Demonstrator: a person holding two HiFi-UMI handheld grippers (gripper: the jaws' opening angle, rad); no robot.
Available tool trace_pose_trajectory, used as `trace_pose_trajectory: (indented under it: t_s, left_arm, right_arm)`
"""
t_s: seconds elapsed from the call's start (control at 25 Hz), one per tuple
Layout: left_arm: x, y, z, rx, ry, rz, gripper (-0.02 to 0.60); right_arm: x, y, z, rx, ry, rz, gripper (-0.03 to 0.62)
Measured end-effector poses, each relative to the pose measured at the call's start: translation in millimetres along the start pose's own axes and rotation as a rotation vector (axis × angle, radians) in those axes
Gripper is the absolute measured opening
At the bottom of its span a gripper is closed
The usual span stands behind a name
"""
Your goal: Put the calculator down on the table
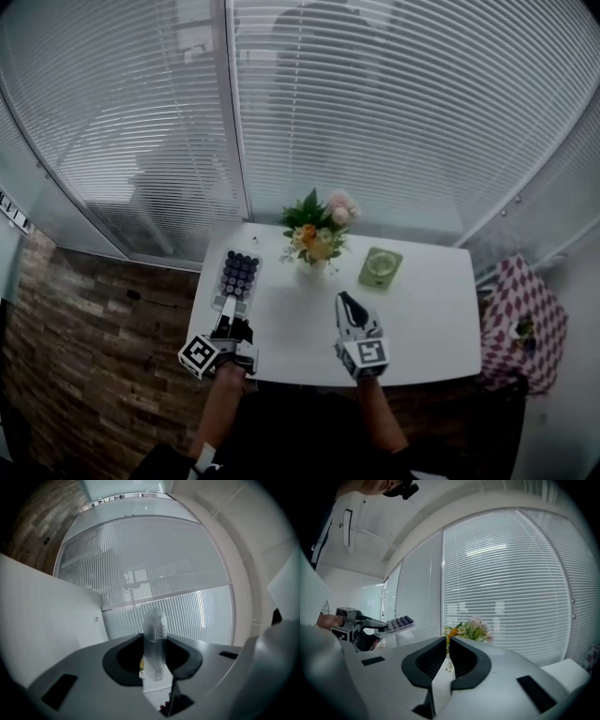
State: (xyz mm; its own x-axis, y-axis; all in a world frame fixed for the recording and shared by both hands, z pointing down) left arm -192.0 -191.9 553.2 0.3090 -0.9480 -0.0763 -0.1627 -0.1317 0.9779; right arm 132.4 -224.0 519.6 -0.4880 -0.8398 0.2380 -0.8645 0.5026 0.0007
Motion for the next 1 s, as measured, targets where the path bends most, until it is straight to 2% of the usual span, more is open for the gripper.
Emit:
trace_pose_trajectory:
  t_s: [0.16, 0.36, 0.56, 0.72, 0.92, 1.0]
  left_arm:
    - [0.3, 2.7, -3.4, -0.063, 0.007, -0.034, 0.1]
    - [0.2, 2.4, -3.1, -0.041, 0.023, -0.014, 0.1]
    - [0.2, 6.2, 0.0, -0.057, 0.016, -0.001, 0.1]
    - [-2.7, 24.7, -1.1, -0.119, 0.006, 0.056, 0.1]
    - [-1.3, 47.4, -10.8, -0.146, 0.041, 0.09, 0.1]
    - [-2.8, 57.4, -14.9, -0.19, 0.044, 0.115, 0.1]
  right_arm:
    - [1.6, -0.2, -2.0, -0.004, -0.006, 0.006, 0.009]
    - [2.9, 0.0, 2.5, -0.009, -0.005, 0.01, 0.009]
    - [3.4, 2.6, 2.7, -0.002, -0.012, 0.013, 0.009]
    - [0.8, 3.3, 3.8, -0.001, -0.011, 0.01, 0.009]
    - [1.0, 3.4, 1.5, 0.039, -0.033, -0.001, 0.009]
    - [-0.2, 4.6, -1.5, 0.04, -0.028, 0.0, 0.009]
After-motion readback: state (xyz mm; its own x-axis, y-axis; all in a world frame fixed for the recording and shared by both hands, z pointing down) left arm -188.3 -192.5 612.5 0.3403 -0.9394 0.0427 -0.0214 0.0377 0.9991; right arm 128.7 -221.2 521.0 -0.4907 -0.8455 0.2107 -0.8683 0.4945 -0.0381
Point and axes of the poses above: the fingertips, and each gripper's own axes: x forward along the fingers, y to its left, z out of its top, the point moved 10 cm from there along -x, backward along the fingers, and after that the axes turned 4 degrees about y, right-handed, at the moved point
